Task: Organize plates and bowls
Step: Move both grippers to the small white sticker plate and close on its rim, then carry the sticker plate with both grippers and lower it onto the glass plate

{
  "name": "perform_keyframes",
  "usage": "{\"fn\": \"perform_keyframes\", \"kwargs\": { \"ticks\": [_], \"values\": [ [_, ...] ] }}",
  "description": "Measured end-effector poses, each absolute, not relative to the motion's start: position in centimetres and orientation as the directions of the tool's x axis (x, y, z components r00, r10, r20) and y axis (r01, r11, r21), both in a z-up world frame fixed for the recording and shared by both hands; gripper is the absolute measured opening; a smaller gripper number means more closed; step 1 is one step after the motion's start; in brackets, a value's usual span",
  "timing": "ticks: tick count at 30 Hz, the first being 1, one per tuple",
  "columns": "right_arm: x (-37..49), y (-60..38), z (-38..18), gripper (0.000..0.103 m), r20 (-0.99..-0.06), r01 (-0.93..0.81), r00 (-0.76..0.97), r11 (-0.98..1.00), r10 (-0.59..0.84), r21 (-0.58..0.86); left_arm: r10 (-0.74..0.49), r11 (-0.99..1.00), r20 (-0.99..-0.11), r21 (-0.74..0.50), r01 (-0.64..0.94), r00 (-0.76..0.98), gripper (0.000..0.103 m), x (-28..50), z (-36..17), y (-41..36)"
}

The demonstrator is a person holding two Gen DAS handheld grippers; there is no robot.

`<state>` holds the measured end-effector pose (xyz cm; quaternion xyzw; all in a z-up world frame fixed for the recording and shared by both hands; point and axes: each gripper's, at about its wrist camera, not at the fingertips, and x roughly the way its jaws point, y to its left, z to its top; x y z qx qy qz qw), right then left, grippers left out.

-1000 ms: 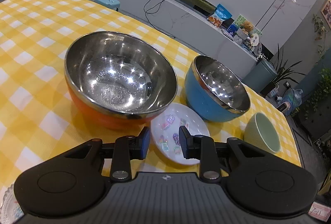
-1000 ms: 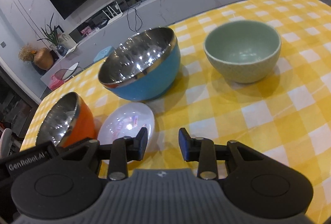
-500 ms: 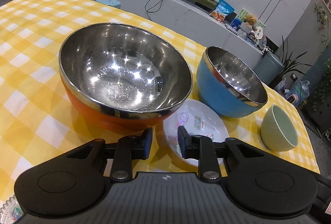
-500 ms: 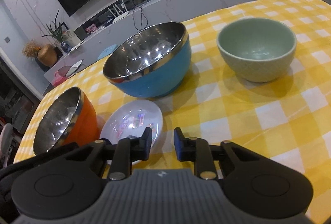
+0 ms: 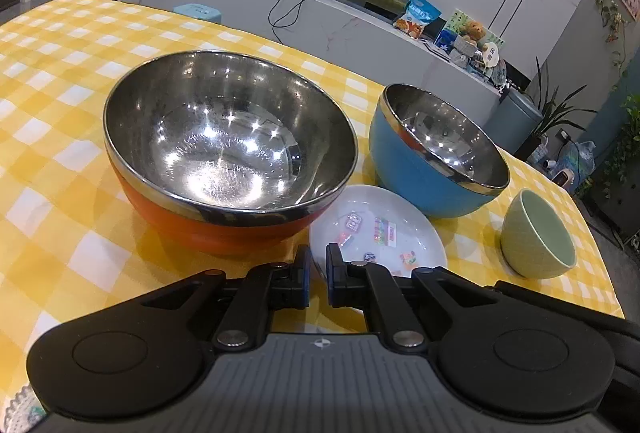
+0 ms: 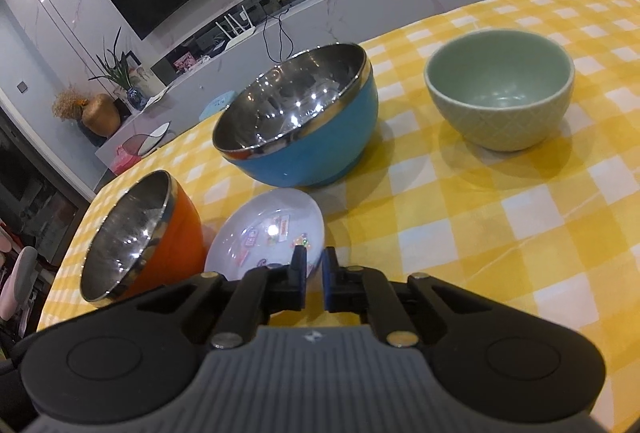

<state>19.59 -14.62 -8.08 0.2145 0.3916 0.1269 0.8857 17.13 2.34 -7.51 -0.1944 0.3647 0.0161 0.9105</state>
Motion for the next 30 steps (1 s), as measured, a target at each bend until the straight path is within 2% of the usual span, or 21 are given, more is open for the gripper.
{"fn": "perform_keyframes", "kwargs": {
  "ticks": [14, 22, 30],
  "values": [
    [15.5, -16.4, -5.7, 0.005, -0.669, 0.021, 0.627, 0.850, 0.399, 0.526, -0.121, 0.917, -0.702, -0.349, -0.192, 0.702, 0.005, 14.0, -4.2, 1.4],
    [11.7, -16.3, -3.9, 0.004, -0.645, -0.035, 0.610, 0.829, 0.460, 0.558, -0.079, 0.901, -0.735, -0.341, -0.267, 0.673, 0.005, 9.8, -2.7, 2.4],
    [8.9, -13.1, -2.8, 0.005, -0.623, -0.177, 0.555, 0.811, 0.551, 0.558, 0.004, 0.884, -0.762, -0.300, -0.358, 0.648, 0.005, 5.8, -1.6, 5.1]
  ]
}}
